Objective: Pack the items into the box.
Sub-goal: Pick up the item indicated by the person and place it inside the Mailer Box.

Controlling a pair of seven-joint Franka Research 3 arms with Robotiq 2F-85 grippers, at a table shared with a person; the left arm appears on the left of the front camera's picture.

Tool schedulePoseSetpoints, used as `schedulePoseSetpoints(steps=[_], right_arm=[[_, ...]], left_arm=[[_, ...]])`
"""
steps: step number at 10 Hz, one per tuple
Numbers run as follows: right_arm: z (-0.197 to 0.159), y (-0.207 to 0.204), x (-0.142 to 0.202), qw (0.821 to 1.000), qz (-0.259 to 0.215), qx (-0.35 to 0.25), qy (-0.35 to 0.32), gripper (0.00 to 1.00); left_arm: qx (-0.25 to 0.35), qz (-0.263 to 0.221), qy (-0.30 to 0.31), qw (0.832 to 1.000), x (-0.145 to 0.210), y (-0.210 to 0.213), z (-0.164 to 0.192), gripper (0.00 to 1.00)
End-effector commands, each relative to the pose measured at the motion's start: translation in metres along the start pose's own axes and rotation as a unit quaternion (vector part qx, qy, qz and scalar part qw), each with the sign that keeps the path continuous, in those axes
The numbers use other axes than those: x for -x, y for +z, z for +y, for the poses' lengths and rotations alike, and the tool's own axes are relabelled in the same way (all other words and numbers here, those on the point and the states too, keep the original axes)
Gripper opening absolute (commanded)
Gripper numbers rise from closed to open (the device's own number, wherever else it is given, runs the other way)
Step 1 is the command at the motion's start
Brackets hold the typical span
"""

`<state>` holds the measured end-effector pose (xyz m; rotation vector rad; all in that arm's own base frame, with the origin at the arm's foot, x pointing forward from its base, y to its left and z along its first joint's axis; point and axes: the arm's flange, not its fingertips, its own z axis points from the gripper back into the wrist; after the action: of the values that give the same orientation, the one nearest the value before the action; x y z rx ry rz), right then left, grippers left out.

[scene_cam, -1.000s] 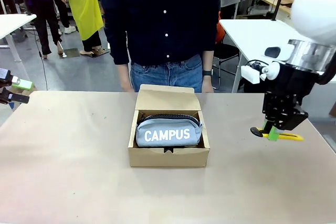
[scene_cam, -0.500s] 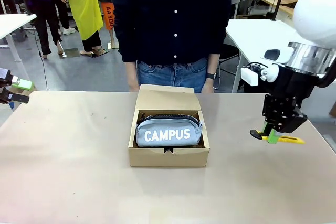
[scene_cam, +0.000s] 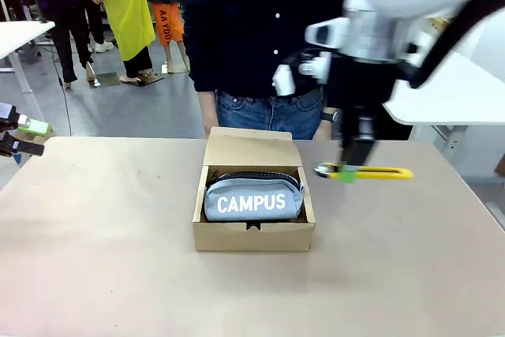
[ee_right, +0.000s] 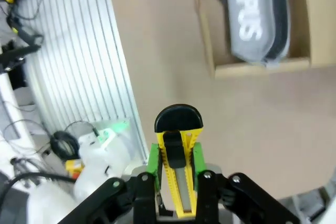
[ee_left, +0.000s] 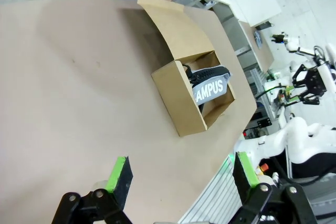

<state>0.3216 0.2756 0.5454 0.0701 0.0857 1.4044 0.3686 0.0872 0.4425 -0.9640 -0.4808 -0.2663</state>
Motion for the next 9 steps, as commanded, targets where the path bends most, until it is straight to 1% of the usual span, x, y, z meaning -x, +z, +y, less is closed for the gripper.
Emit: schedulePoseSetpoints(steps=[1, 2, 3, 4, 5, 6, 7, 9], right_arm=[[-0.035, -0.011, -0.068, 1.000, -0.004, 0.021, 0.013, 0.30], [-0.039, -0.023, -0.100, 0.999, -0.010, 0.035, 0.018, 0.30], [-0.046, -0.041, -0.123, 0.998, -0.015, 0.058, 0.011, 0.30], [-0.055, -0.063, -0.142, 0.997, 0.005, 0.080, 0.006, 0.30], [-0.062, -0.079, -0.153, 0.996, 0.024, 0.082, 0.014, 0.30], [-0.069, -0.091, -0.158, 0.997, 0.027, 0.066, 0.025, 0.30], [-0.071, -0.099, -0.161, 0.996, 0.043, 0.064, 0.033, 0.30], [-0.073, -0.102, -0.162, 0.995, 0.056, 0.052, 0.059, 0.30]], left_arm=[[0.001, 0.004, -0.003, 1.000, 0.002, 0.002, 0.000, 1.00], [0.001, 0.004, -0.003, 1.000, 0.002, 0.002, 0.000, 1.00], [0.001, 0.004, -0.003, 1.000, 0.002, 0.002, 0.000, 1.00], [0.001, 0.004, -0.003, 1.000, 0.002, 0.002, 0.000, 1.00], [0.001, 0.004, -0.003, 1.000, 0.002, 0.002, 0.000, 1.00], [0.001, 0.004, -0.003, 1.000, 0.002, 0.002, 0.000, 1.00], [0.001, 0.004, -0.003, 1.000, 0.002, 0.002, 0.000, 1.00], [0.001, 0.004, -0.003, 1.000, 0.002, 0.002, 0.000, 1.00]])
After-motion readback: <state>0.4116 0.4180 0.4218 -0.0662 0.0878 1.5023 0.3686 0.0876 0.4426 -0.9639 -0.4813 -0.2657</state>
